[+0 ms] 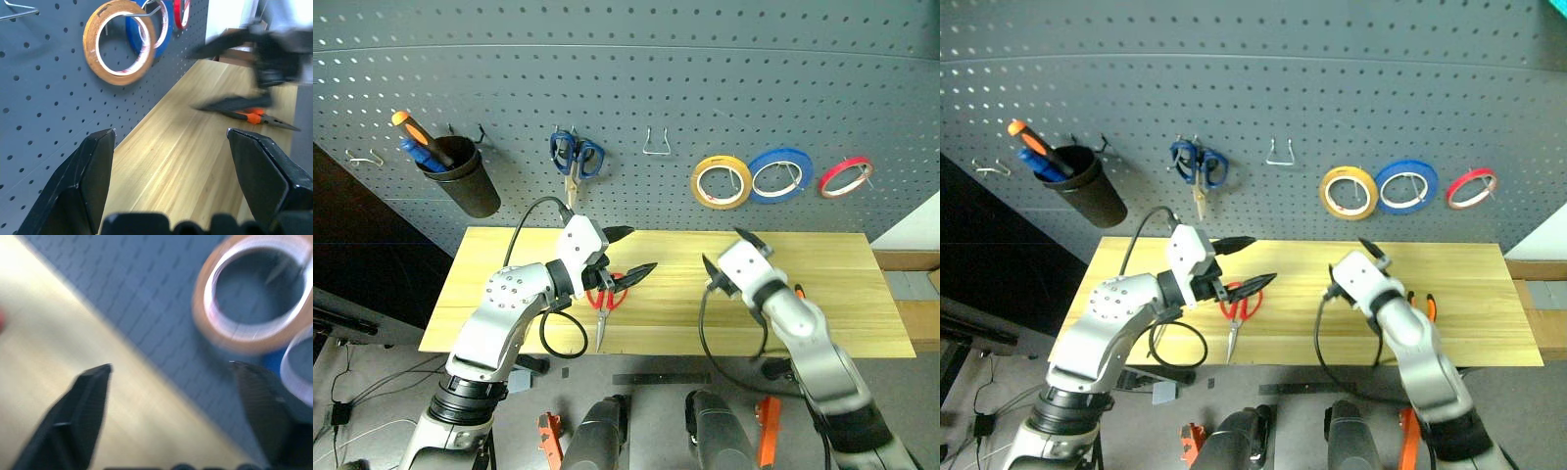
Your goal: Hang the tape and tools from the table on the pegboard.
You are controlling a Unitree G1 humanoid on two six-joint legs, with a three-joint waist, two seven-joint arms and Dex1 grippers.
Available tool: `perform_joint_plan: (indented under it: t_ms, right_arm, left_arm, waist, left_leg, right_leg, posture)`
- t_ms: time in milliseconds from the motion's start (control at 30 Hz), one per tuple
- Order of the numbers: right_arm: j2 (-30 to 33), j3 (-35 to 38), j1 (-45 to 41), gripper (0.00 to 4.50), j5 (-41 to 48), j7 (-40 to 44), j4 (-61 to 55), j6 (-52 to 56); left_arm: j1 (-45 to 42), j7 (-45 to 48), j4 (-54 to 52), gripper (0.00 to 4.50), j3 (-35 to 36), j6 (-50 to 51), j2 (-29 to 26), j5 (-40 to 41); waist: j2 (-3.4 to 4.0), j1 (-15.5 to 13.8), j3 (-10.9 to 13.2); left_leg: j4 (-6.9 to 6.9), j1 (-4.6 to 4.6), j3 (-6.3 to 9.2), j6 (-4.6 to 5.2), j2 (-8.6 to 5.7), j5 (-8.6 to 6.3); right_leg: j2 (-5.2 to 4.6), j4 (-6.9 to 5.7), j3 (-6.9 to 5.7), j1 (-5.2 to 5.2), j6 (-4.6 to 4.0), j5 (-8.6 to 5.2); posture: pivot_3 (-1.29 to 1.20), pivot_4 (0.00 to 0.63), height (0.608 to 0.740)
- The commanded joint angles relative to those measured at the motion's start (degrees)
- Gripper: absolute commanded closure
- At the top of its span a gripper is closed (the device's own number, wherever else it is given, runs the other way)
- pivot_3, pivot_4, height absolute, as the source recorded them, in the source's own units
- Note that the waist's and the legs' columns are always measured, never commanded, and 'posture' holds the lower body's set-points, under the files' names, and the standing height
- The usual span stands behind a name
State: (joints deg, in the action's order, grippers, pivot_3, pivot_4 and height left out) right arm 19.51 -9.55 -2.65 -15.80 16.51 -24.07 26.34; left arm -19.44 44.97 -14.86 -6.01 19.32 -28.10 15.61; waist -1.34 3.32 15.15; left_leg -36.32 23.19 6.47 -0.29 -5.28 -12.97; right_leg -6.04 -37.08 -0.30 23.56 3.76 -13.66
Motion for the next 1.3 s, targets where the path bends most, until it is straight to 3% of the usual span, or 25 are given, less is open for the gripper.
perform_joint_plan:
  t_ms: [33, 233, 367, 767, 1300]
  right_arm:
    - [-6.13, 10.55, 2.26, 0.05, 3.64, -3.24, -6.23, 15.1]
    - [-9.42, 20.29, -5.2, 0.05, 5.33, -6.09, -1.44, 35.84]
    - [-9.42, 23.09, -9.34, 0.05, 7.85, -6.1, 4.22, 39.81]
    - [-5.49, 24.81, -17.91, 0.05, 11.86, -8.48, 29.71, 31.57]
    - [-2.21, 26.72, -26.84, 0.05, 17.32, -9.88, 52.79, 22.58]
  left_arm:
    - [-0.24, 1.6, -0.42, 0.59, -1.16, -2.48, -0.93, -1.04]
    - [-0.55, 3.83, 0.12, 0.59, -3.36, -4.86, -1.66, -2.62]
    - [-1.04, 4.37, 0.53, 0.59, -3.93, -5.53, -1.4, -3.18]
    - [-0.67, 5.95, -0.89, 0.59, -5.52, -5.36, -1.78, -3.7]
    - [0.99, 5.0, -1.02, 0.59, -3.9, -4.71, -2.89, -3.36]
  waist:
    - [0.01, 0.22, -0.01]
    - [0.01, 0.56, -0.01]
    - [0.01, 0.98, -0.01]
    - [0.02, 1.48, 0.0]
    - [0.0, 1.67, -0.02]
  left_leg:
    - [-0.02, -0.03, -0.02, 0.01, 0.02, -0.01]
    - [-0.05, -0.17, -0.1, -0.04, 0.14, 0.12]
    - [-0.04, -0.18, -0.15, -0.07, 0.33, 0.17]
    - [0.01, -0.18, -0.48, -0.07, 0.68, 0.16]
    - [-0.08, -0.33, -0.96, -0.06, 0.9, 0.16]
  right_leg:
    - [0.01, 0.0, 0.04, -0.01, 0.0, 0.0]
    - [0.19, -0.05, 0.23, -0.02, -0.13, 0.16]
    - [0.34, -0.05, 0.21, -0.02, -0.19, 0.21]
    - [0.74, 0.0, 0.46, 0.02, -0.28, 0.28]
    - [1.01, 0.02, 0.94, 0.01, -0.25, 0.49]
  posture:
    - [-0.17, 0.241, 0.74]
    - [-0.18, 0.244, 0.74]
    - [-0.18, 0.245, 0.74]
    - [-0.15, 0.249, 0.74]
    - [-0.13, 0.24, 0.74]
